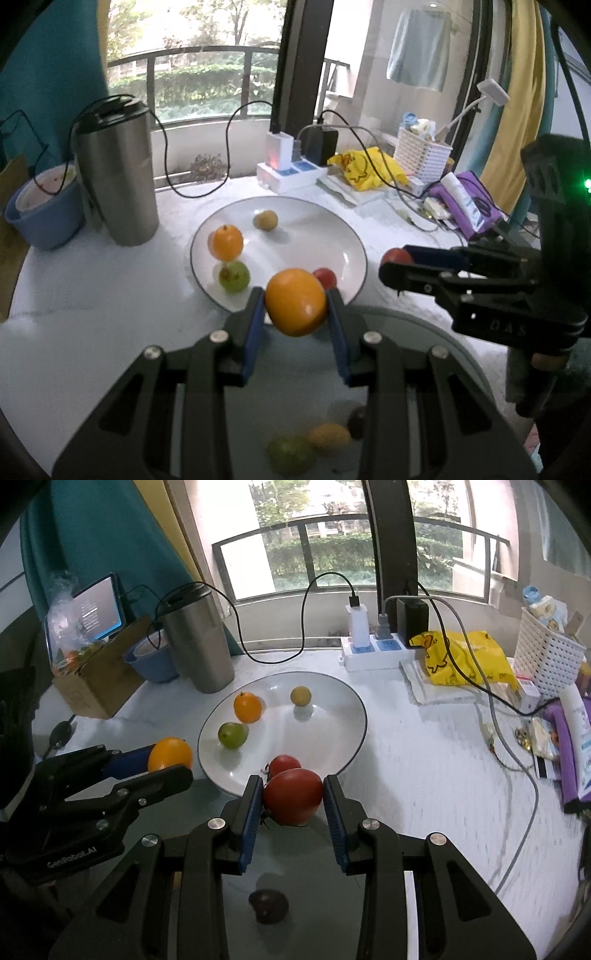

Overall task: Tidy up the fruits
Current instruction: 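Lift the orange and tomato and carry both toward the white bowl, then lower both fruits into the white bowl and open both grippers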

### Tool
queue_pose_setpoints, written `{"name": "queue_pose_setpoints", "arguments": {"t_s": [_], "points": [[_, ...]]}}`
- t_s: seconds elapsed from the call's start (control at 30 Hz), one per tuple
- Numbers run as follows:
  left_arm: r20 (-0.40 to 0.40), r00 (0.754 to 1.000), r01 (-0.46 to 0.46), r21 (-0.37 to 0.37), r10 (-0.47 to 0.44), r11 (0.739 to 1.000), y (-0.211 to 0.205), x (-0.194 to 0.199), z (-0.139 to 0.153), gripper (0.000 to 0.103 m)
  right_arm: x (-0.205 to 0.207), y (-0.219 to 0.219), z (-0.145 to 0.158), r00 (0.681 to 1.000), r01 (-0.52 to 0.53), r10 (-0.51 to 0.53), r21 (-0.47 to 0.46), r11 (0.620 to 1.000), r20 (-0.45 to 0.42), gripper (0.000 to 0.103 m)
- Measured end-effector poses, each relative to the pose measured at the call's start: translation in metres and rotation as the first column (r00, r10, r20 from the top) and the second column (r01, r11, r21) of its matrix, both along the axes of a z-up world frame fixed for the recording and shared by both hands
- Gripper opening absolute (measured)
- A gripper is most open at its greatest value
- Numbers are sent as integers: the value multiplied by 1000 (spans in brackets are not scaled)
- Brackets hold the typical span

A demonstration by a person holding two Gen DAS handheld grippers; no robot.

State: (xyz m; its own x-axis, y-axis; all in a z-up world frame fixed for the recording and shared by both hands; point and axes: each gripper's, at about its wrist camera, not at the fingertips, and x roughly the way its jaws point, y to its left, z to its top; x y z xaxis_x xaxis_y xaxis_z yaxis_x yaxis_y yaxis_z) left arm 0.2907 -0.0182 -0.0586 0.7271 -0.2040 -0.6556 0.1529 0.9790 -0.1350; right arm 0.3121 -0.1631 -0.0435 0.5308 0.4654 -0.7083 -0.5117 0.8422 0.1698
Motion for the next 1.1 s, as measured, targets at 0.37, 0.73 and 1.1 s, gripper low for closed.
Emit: {"name": "queue_pose_setpoints", "arguments": {"t_s": [0.37, 0.73, 1.1], "points": [[1, 1000, 7, 39, -7, 999, 4, 42, -4, 35, 34, 11, -4, 1000, -13, 13, -18, 1000, 10, 36], [-24, 1000, 18, 19, -17, 1000, 9, 90, -10, 34, 72, 18, -11, 1000, 6, -6, -21, 1000, 12, 36], [-53, 998, -14, 48, 17, 999, 17, 124, -22, 34, 104, 29, -19, 1000, 9, -8, -26, 1000, 10, 36]]}}
